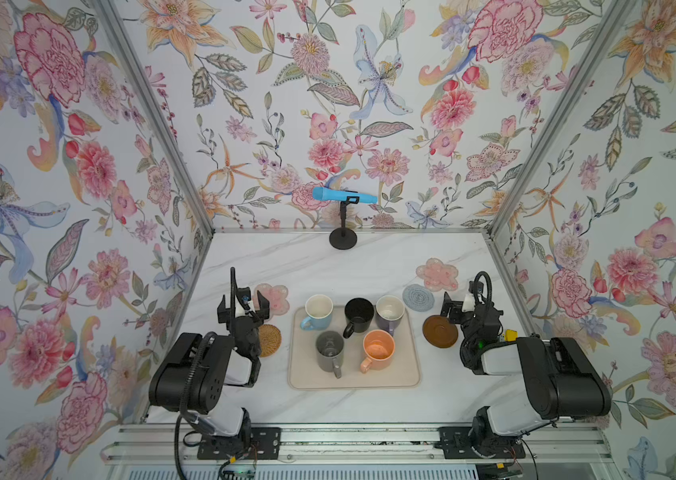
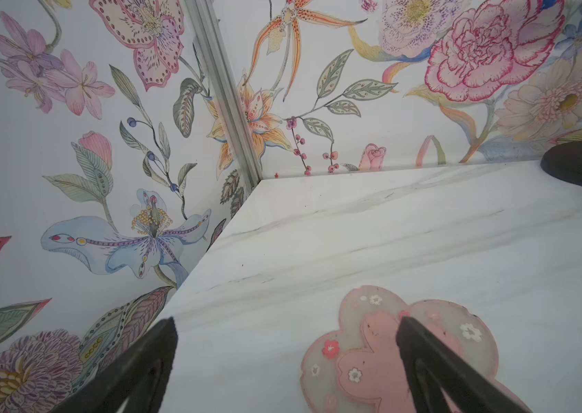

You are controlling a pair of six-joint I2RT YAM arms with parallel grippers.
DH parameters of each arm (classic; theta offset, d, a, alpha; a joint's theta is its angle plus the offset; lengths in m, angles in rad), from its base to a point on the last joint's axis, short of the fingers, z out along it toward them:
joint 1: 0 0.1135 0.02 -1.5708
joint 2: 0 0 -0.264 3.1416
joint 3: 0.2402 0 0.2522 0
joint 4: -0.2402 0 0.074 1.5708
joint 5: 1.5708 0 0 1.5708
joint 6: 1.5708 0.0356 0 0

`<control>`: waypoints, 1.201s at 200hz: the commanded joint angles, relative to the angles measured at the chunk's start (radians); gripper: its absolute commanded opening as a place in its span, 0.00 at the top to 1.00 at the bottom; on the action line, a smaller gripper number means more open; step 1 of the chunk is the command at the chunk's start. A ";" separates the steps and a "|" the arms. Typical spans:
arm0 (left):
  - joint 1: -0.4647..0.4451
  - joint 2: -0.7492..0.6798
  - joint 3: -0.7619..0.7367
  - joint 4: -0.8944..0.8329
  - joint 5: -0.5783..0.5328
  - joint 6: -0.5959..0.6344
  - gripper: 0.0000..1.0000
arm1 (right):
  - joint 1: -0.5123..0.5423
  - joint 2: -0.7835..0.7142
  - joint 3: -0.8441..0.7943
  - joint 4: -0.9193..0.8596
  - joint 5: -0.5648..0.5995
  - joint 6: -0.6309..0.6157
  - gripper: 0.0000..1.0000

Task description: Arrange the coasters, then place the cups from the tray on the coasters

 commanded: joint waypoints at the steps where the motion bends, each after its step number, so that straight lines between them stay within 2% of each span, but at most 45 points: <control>1: 0.004 -0.011 0.008 0.018 0.009 -0.003 0.01 | 0.007 0.008 0.000 0.027 0.010 -0.002 0.01; 203: 0.008 -0.010 0.013 0.007 0.020 -0.008 0.01 | -0.001 0.008 0.003 0.017 -0.011 0.001 0.01; 219: 0.007 -0.010 0.013 0.008 0.020 -0.008 0.01 | -0.005 0.008 0.010 0.007 -0.074 -0.015 0.01; 240: 0.007 -0.012 0.011 0.011 0.019 -0.006 0.01 | -0.016 0.008 0.011 0.004 -0.097 -0.010 0.01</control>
